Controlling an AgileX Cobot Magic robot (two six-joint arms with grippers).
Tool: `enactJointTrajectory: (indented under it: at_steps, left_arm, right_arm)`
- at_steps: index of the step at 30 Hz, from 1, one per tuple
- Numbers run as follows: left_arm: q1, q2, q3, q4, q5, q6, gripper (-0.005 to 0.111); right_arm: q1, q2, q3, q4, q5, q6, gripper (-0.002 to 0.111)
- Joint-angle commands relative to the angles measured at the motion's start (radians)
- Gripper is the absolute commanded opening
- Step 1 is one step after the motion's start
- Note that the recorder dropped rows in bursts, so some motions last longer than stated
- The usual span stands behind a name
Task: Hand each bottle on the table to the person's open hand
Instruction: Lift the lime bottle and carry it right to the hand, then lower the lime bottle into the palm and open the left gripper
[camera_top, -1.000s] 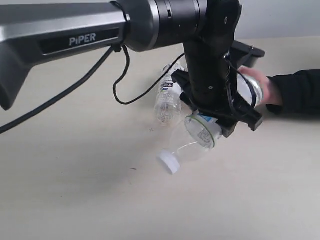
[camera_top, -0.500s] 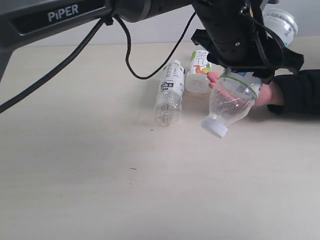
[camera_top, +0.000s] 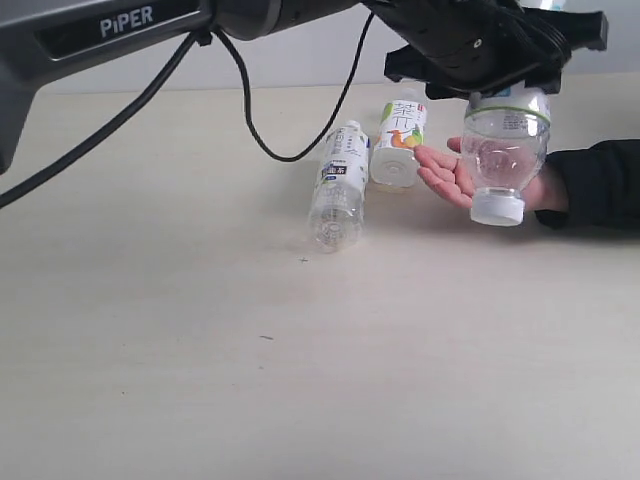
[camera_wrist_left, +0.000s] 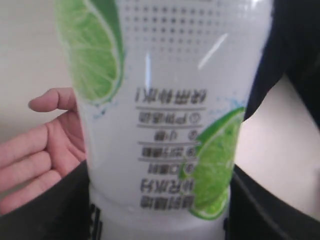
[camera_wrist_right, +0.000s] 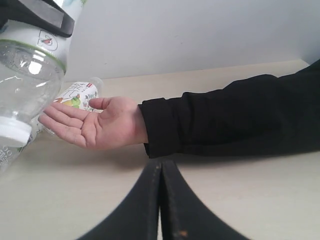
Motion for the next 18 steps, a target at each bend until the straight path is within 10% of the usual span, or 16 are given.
enactJointTrajectory:
  at_steps: [1,18]
  left_arm:
    - [0.065,0.022,-0.007,-0.275,-0.073,-0.014,0.000]
    - [0.101,0.194,-0.007,-0.398,-0.197,-0.006,0.000]
  right_arm:
    - [-0.002,-0.007,0.005,0.002,-0.008,-0.001,0.000]
    - [-0.002,-0.007,0.005,0.002,-0.008,-0.001,0.000]
